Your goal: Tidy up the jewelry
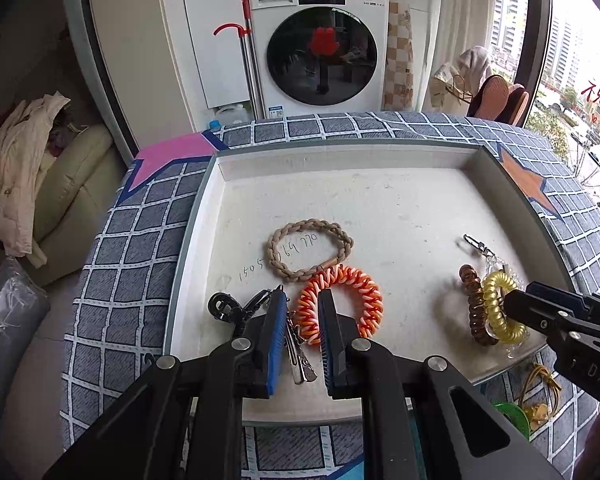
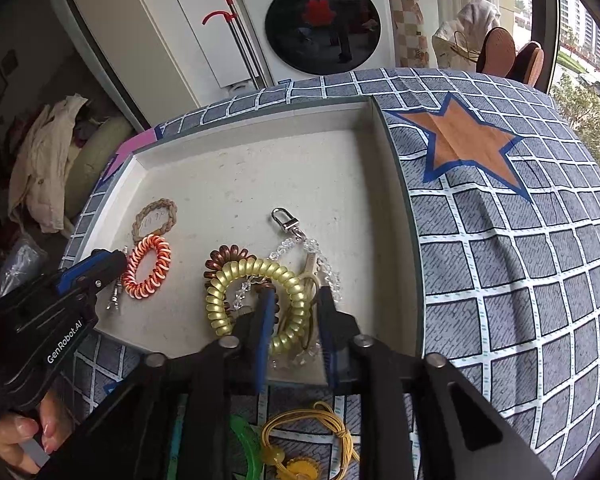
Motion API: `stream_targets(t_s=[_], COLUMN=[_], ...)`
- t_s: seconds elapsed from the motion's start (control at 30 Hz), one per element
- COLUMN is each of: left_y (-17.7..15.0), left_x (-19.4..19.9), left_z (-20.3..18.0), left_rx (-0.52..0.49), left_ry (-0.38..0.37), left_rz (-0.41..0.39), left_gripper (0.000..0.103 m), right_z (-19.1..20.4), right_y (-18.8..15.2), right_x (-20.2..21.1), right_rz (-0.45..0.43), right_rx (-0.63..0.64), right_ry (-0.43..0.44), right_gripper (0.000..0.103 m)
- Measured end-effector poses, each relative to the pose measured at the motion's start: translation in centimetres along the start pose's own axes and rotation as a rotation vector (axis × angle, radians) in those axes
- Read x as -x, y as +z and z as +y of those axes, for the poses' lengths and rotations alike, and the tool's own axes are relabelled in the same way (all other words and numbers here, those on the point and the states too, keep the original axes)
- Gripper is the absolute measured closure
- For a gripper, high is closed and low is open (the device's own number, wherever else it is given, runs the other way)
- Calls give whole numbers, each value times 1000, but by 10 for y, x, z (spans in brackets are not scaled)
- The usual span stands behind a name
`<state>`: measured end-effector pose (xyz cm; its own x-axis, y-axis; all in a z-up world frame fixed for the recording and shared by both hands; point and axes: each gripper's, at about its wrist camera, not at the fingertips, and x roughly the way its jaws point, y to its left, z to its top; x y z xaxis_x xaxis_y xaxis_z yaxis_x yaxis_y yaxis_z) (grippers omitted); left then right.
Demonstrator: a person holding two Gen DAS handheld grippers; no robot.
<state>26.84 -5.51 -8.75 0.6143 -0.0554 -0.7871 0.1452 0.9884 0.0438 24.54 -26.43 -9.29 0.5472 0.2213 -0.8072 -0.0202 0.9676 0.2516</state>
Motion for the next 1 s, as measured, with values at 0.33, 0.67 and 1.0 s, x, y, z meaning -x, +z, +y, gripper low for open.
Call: stream_targets(t_s=[0.33, 0.67, 1.0], left_y=[1, -20, -60], left_x=[31, 79, 124], left_z=[2, 6, 17], left_rx=[3, 6, 35], left_ry=[-4, -43, -66], left_rz=[-73, -135, -147], left_gripper=[0, 0, 0], right_z=[1, 4, 18], right_y=[-4, -25, -63], right_x=[35, 75, 104], right_rz=[-73, -129, -160], right_rx=[-29, -49, -16], right_ry=[8, 57, 92], right_gripper=[36, 13, 0])
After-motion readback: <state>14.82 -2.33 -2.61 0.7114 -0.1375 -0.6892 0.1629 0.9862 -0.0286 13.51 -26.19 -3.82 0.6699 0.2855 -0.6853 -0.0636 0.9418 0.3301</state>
